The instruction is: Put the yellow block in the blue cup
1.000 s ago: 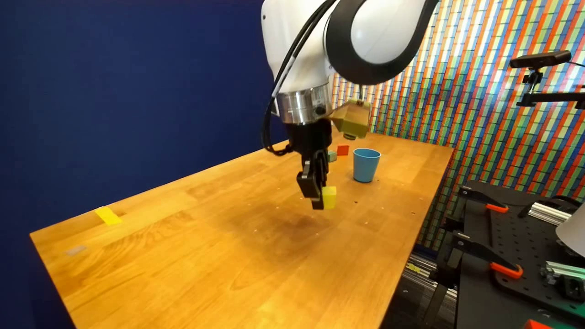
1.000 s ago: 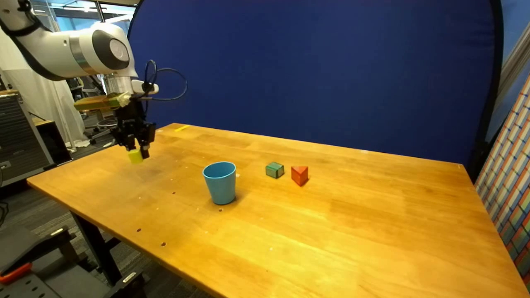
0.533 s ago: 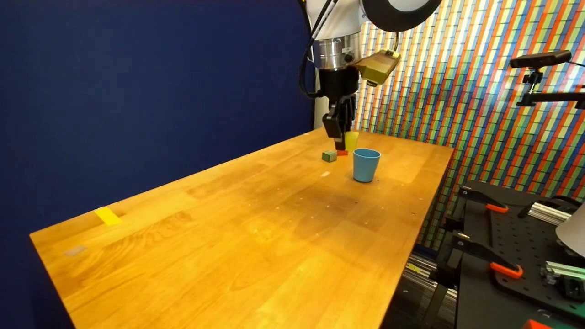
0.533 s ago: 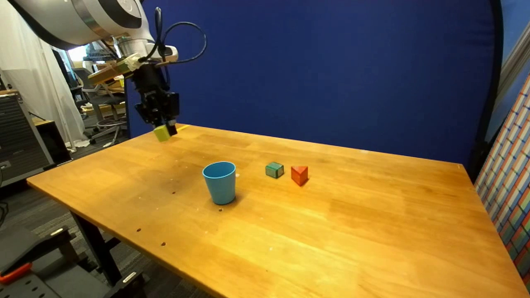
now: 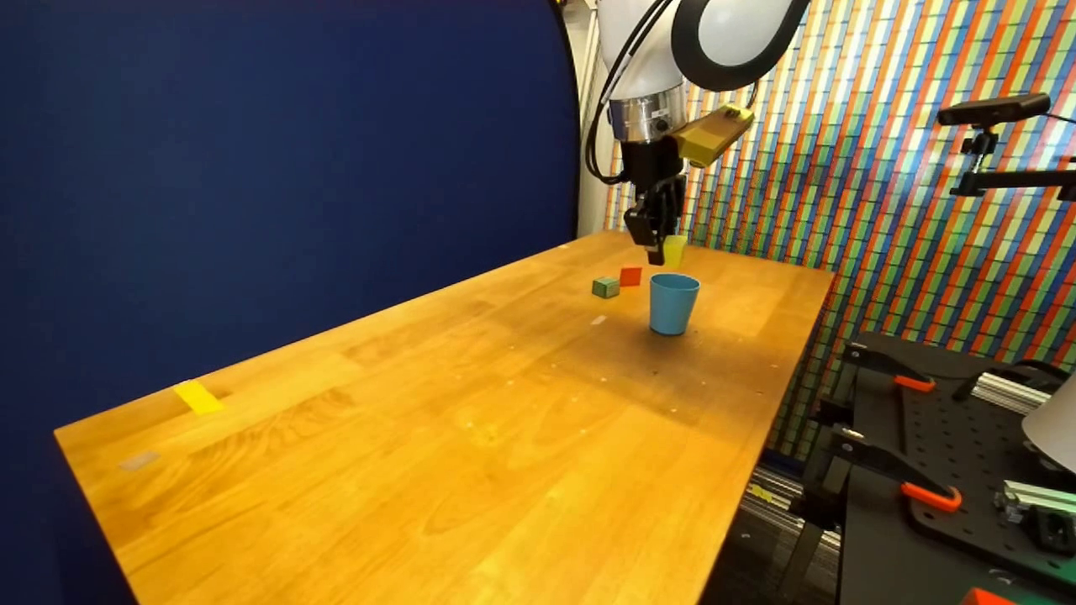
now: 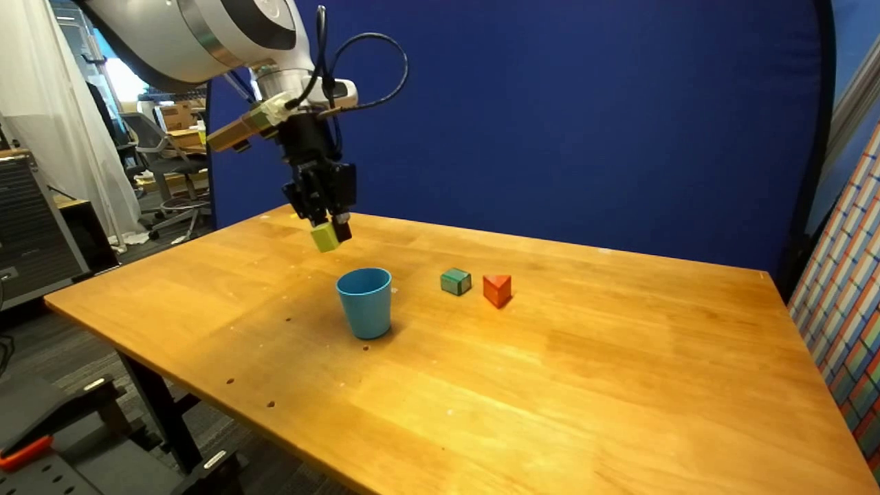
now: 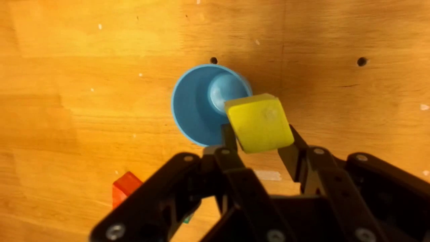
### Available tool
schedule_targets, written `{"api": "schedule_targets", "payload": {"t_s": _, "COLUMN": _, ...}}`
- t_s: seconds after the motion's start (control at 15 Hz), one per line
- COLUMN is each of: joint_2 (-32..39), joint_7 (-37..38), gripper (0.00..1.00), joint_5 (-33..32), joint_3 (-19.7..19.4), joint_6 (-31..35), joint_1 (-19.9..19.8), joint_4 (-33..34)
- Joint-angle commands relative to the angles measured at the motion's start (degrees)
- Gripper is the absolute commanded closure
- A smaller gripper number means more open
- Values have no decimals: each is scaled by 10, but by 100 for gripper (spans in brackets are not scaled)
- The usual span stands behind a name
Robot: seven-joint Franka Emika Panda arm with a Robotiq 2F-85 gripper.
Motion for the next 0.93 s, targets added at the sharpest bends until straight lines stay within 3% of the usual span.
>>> {"api": "schedule_targets", "payload": {"t_s": 0.0, "joint_2": 20, "joint_7": 1, "gripper": 82, "joint_5": -19, "joint_3": -14, "joint_6": 17, "joint_1": -17, "joint_4": 12}}
{"api": "schedule_targets", "payload": {"t_s": 0.27, "joint_2": 42, "joint_7": -3, "gripper": 81, "joint_5": -21, "joint_3": -24, "joint_6": 23, "joint_1": -23, "joint_4": 23}}
{"api": "schedule_targets", "payload": {"t_s": 0.33, "joint_2": 47, "joint_7": -5, "gripper": 43, "joint_5": -17, "joint_3": -25, "joint_6": 27, "joint_1": -23, "joint_4": 26}}
{"api": "schedule_targets", "payload": {"t_s": 0.73, "joint_2": 48, "joint_7": -24, "gripper": 1, "joint_5": 7, "joint_3": -25, "joint_6": 33, "joint_1": -25, "joint_4": 29}}
{"api": "schedule_targets", "payload": {"t_s": 0.8, "joint_2": 54, "joint_7": -4, "gripper": 0, "joint_5": -6, "joint_3": -27, "joint_6": 22, "joint_1": -17, "joint_4": 27}}
{"api": "schedule_targets", "payload": {"t_s": 0.87, "joint_2": 54, "joint_7": -5, "gripper": 9, "joint_5": -5, "joint_3": -27, "joint_6": 21, "joint_1": -17, "joint_4": 27}}
